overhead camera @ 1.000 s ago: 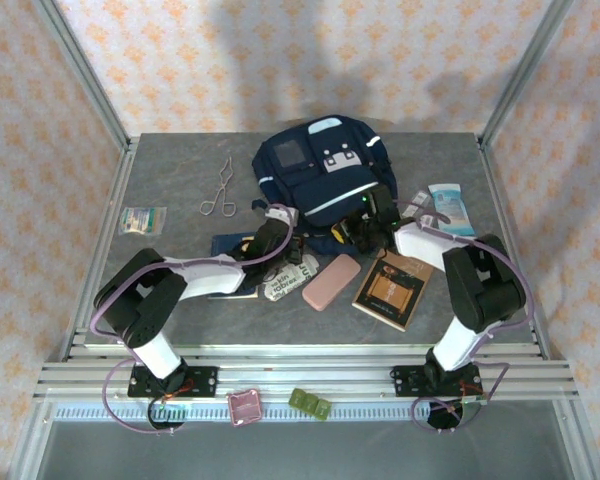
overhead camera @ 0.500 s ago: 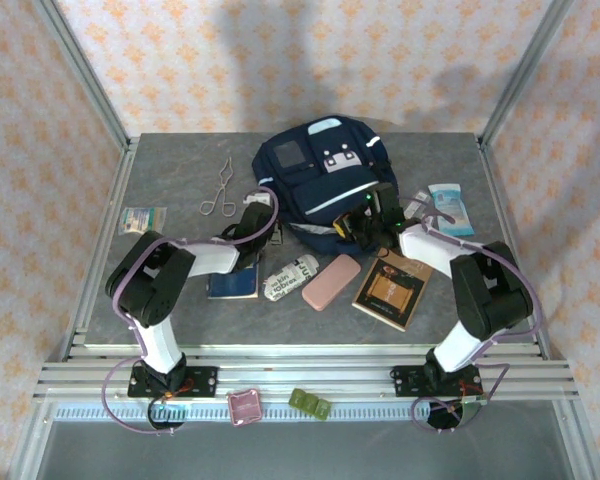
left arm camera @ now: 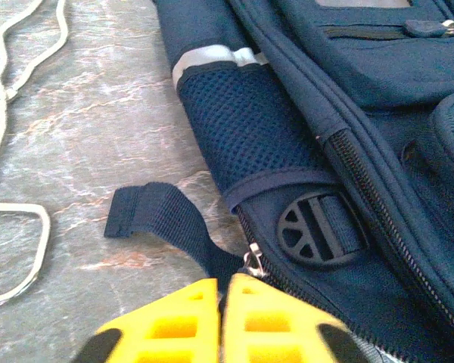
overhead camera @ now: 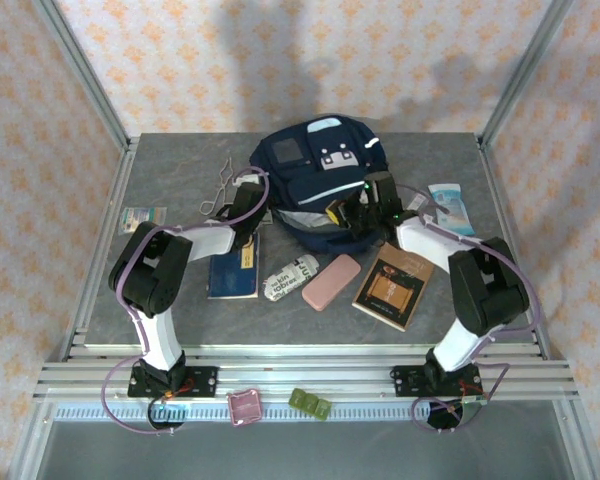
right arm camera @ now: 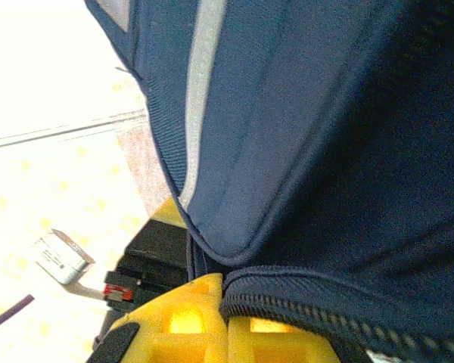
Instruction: Pack the student bag
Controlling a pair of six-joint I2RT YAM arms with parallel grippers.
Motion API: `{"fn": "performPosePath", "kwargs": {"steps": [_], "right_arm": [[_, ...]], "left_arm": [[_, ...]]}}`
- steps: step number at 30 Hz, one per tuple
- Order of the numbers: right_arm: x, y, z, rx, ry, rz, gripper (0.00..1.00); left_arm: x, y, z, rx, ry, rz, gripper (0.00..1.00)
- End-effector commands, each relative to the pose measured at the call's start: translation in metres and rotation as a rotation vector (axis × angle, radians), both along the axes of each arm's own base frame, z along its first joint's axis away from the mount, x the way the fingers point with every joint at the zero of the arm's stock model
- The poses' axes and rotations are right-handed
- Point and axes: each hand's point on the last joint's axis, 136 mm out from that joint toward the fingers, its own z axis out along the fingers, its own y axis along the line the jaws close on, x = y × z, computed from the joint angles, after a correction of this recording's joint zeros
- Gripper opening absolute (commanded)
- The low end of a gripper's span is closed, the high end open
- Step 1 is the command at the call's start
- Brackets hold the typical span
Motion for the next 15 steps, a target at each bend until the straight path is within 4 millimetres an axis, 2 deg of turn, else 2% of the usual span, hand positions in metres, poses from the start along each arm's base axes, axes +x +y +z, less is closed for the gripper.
{"fn": "performPosePath", "kwargs": {"steps": [1,4,10,14,15], "right_arm": [[0.025,0.018,0.035,0.054,-0.121,0.013,0.0],[0.034,0.026,0.04,0.067,-0.137,0.018,0.0],[0.043,0.03,0.06,0.082,-0.197,0.015,0.0],[0.035,0.024,0.049,0.006,-0.181,0.033,0.01],[0.03,0.022,0.042,-0.032,-0.169,0.048,0.11]], "left_arm": [[-0.002,0.028,0.037,0.048,-0.047,0.085,0.26],[-0.011,0.03,0.052,0.021,-0.073,0.082,0.37],[-0.032,0.025,0.072,-0.072,-0.111,0.048,0.42],[-0.049,0.022,0.079,-0.136,-0.15,0.015,0.43],[-0.055,0.022,0.08,-0.151,-0.157,0.008,0.44]]}}
